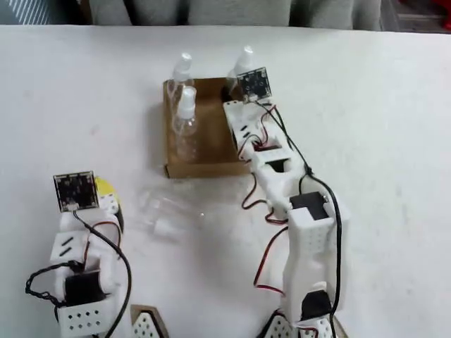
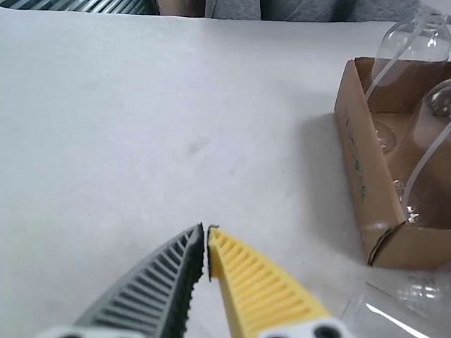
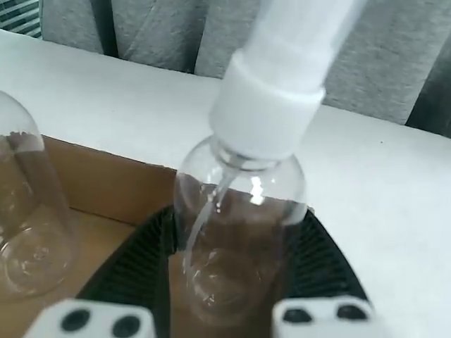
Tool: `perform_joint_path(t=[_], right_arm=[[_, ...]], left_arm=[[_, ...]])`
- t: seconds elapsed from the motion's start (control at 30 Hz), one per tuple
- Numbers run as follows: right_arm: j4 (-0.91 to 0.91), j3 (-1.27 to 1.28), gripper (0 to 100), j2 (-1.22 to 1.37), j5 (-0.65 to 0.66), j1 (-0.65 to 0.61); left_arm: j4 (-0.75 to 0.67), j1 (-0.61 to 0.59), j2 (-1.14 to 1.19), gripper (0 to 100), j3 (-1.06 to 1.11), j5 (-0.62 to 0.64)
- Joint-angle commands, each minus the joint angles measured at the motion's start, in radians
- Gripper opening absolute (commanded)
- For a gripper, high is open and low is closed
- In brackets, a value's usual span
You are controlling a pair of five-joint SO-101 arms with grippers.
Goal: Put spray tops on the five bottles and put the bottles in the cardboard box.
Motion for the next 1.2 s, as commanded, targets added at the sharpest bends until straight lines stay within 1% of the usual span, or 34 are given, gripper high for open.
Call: perform_joint_path(t=[0.0, 0.23, 0.37, 0.43, 0.87, 0.97, 1.1, 1.17], right_arm=[[0.013, -0.046, 1.5, -0.008, 0.012, -0.008], [0.013, -0.046, 1.9, -0.008, 0.012, -0.008], [0.013, -0.043, 8.9, -0.008, 0.012, -0.008], [0.013, -0.043, 10.7, -0.008, 0.012, -0.008], [0.016, -0.040, 10.6, -0.019, 0.012, -0.016], [0.050, -0.041, 10.6, -0.021, 0.012, -0.022], [0.051, -0.041, 10.8, -0.021, 0.012, -0.031], [0.056, -0.041, 13.3, -0.021, 0.012, -0.033]], left_arm=[[0.000, -0.008, -0.008, 2, -0.002, -0.008], [0.000, -0.008, -0.008, 2, -0.002, -0.008], [0.002, -0.008, -0.008, 2, -0.002, -0.008], [0.002, -0.008, -0.008, 2, -0.002, -0.008], [0.002, -0.008, -0.008, 2, -0.002, -0.008], [0.002, -0.008, -0.008, 2, -0.002, -0.008], [0.002, -0.008, -0.007, 2, -0.002, -0.008], [0.002, -0.008, -0.007, 2, -0.002, -0.009]])
